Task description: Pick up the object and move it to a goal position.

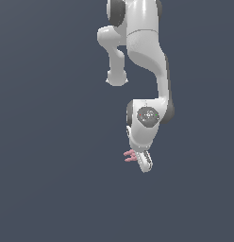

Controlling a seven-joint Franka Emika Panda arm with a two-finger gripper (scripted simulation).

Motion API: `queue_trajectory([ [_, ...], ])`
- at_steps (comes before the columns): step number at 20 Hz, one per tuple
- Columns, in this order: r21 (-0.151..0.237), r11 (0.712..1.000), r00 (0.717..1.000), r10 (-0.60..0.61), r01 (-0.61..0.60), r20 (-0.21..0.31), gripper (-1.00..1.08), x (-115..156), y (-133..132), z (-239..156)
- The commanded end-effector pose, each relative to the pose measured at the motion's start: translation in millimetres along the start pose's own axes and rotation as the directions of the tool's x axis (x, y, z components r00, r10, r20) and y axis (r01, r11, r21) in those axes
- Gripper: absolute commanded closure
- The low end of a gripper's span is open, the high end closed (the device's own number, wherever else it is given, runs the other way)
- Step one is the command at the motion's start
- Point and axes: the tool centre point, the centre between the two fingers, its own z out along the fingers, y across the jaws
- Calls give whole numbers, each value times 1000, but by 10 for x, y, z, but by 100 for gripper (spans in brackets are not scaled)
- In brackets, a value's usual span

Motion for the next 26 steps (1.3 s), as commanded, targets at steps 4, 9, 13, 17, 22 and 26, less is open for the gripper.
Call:
queue_trajectory([
  [4, 1, 1000, 1000, 0, 0, 1, 108, -24, 100, -203],
  [9, 1, 1000, 1000, 0, 0, 2, 108, -55, 255, -500],
  [13, 1, 1000, 1000, 0, 0, 2, 108, -89, 417, -816],
  [17, 1, 1000, 1000, 0, 0, 2, 108, -124, 586, -1155],
  [22, 1, 1000, 1000, 0, 0, 2, 108, -161, 774, -1545],
  [26, 1, 1000, 1000, 0, 0, 2, 108, -181, 885, -1787],
])
